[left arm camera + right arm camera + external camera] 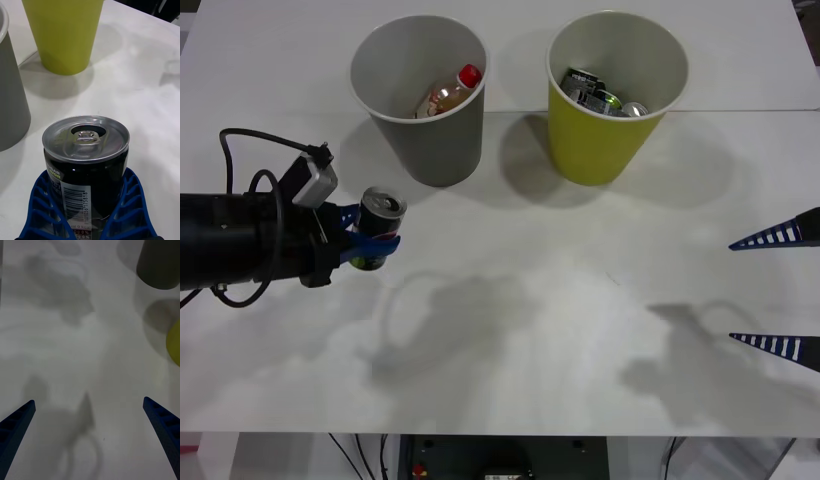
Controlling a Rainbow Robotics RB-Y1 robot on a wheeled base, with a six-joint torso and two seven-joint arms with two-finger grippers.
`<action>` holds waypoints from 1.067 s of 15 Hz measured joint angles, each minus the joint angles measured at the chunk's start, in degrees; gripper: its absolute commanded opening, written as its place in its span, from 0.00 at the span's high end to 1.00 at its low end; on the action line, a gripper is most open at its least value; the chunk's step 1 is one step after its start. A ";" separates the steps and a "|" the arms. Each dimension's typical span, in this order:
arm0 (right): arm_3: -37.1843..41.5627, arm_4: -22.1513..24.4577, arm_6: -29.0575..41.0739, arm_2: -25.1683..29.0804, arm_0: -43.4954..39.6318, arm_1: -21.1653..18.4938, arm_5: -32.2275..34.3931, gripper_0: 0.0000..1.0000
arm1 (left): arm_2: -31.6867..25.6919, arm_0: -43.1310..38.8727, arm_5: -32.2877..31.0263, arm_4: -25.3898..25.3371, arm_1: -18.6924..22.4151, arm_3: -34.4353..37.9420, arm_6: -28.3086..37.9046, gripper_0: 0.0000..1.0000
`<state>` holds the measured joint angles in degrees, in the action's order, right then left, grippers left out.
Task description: Put the can into the green bin and the plastic bottle into the gray bin
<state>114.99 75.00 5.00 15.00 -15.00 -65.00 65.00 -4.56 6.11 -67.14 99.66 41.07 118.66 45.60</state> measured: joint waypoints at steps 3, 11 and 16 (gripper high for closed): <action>0.00 0.00 0.00 0.00 0.00 0.00 0.00 0.00 | -0.28 7.21 -7.08 1.31 0.74 0.83 7.14 1.00; 0.00 0.00 0.00 0.00 0.00 0.00 0.00 0.00 | 6.72 33.96 -21.82 6.70 -1.30 -3.93 27.73 1.00; 0.00 0.00 0.00 0.00 0.00 0.00 0.00 0.00 | 6.76 46.07 -22.89 12.86 -11.91 -16.07 27.63 1.00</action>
<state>115.00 75.00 5.00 15.00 -15.00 -65.00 65.00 2.21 52.18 -90.03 112.52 29.16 102.59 73.23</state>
